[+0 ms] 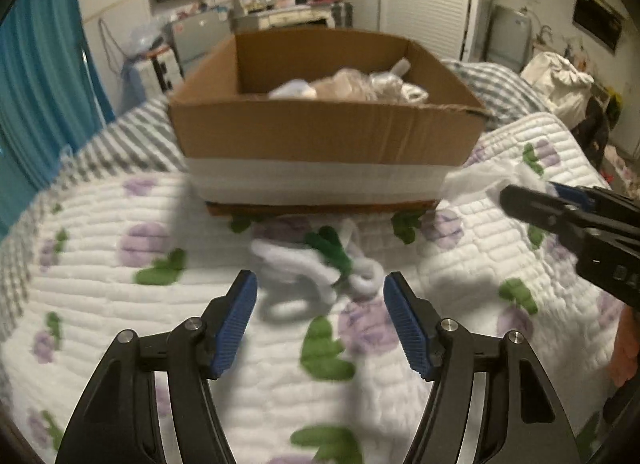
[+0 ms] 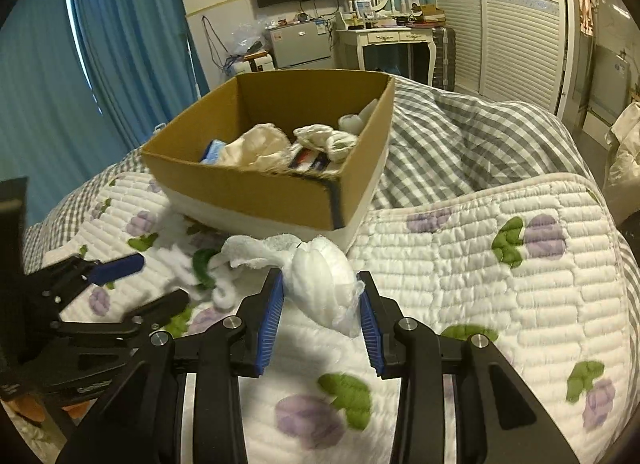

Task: Organize soft objects
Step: 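Grasp the white pipe-cleaner flower with the left tool, then lower the pipe-cleaner flower and fluffy cloth into the box and release both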

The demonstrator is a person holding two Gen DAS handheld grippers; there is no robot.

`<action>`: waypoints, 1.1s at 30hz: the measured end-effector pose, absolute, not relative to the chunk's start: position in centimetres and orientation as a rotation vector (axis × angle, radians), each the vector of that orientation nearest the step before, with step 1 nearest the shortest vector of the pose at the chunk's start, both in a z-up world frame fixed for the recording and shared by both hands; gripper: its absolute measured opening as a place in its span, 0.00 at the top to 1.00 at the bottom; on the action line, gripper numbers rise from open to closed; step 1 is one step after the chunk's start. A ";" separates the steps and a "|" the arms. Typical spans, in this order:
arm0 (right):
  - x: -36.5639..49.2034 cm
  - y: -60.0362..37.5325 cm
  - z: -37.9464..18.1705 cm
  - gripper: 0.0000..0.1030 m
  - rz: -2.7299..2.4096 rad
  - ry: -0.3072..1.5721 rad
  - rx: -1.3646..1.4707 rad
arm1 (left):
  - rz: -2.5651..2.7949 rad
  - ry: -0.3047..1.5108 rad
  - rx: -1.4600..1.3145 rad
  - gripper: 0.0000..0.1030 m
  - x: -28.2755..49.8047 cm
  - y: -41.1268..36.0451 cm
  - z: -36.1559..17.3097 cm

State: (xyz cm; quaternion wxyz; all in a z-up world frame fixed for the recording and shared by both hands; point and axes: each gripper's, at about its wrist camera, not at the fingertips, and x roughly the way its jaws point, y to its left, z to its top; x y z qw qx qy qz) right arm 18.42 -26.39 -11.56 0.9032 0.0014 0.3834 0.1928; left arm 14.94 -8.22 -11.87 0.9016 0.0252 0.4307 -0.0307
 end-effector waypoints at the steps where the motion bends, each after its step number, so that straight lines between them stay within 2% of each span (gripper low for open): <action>1: 18.9 -26.7 -11.8 0.65 0.395 0.792 0.007 | -0.062 0.899 0.041 0.35 15.7 -8.3 -12.4; 8: 21.0 -27.5 -13.5 0.65 0.423 0.831 0.085 | -0.084 0.908 -0.057 0.36 19.1 -7.6 -15.4; 11: 21.3 -27.5 -13.6 0.65 0.432 0.838 0.100 | -0.105 0.903 -0.062 0.39 19.0 -7.5 -15.6; 14: 21.2 -27.3 -13.5 0.65 0.426 0.834 0.089 | -0.121 0.898 -0.057 0.56 18.5 -7.3 -15.2; 18: 20.3 -27.3 -13.2 0.65 0.409 0.832 0.084 | -0.134 0.890 -0.026 0.66 16.7 -7.5 -14.0; 25: 17.2 -27.1 -9.7 0.65 0.398 0.785 0.063 | -0.155 0.804 0.051 0.66 12.5 -7.6 -8.9; 33: 14.3 -25.4 -1.3 0.65 0.406 0.633 -0.002 | -0.173 0.656 0.088 0.66 10.7 -6.9 -1.3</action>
